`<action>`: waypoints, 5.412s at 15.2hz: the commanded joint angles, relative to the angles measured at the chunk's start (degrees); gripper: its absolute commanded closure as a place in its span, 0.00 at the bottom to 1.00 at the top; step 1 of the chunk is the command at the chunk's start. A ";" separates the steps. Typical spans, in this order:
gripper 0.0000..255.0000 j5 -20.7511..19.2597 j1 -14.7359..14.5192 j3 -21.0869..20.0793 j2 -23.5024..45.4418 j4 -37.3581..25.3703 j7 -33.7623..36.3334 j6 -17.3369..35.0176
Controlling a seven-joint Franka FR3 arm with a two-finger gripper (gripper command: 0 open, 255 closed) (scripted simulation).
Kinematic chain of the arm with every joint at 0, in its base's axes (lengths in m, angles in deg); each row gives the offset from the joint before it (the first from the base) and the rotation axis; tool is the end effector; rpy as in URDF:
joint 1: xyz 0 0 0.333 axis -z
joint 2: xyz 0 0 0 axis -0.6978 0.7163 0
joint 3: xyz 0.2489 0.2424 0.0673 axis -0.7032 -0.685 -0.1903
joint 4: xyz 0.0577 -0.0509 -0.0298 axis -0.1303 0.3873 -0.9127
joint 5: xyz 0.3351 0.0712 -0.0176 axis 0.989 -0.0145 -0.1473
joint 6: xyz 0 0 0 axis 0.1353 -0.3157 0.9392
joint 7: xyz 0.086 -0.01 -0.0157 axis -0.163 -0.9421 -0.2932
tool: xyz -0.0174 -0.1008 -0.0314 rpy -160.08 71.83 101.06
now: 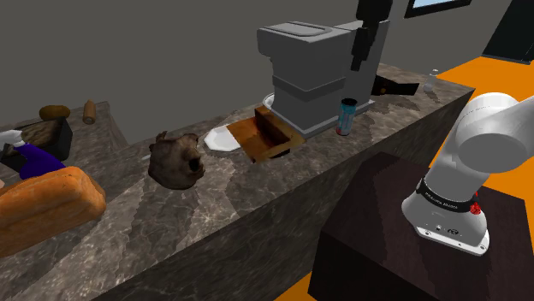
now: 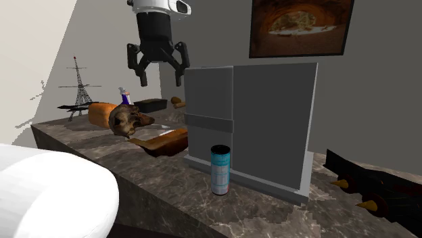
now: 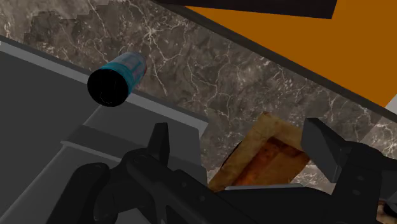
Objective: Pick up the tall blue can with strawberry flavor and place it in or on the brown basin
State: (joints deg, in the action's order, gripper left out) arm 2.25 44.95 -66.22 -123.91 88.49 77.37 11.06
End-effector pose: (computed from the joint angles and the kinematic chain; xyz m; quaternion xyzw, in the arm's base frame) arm 0.2372 -0.0204 0.6068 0.9983 0.0532 0.0217 0.0072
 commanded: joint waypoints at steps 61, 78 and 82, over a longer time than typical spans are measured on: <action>0.00 -9.16 -3.47 25.46 25.40 9.93 -18.98 33.75; 0.00 -13.17 -0.53 21.96 17.61 12.76 -11.55 43.41; 0.00 -15.60 2.42 16.98 17.26 13.04 -3.16 33.34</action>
State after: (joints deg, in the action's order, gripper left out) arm -12.81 46.72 -48.42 -106.71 101.41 72.58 46.51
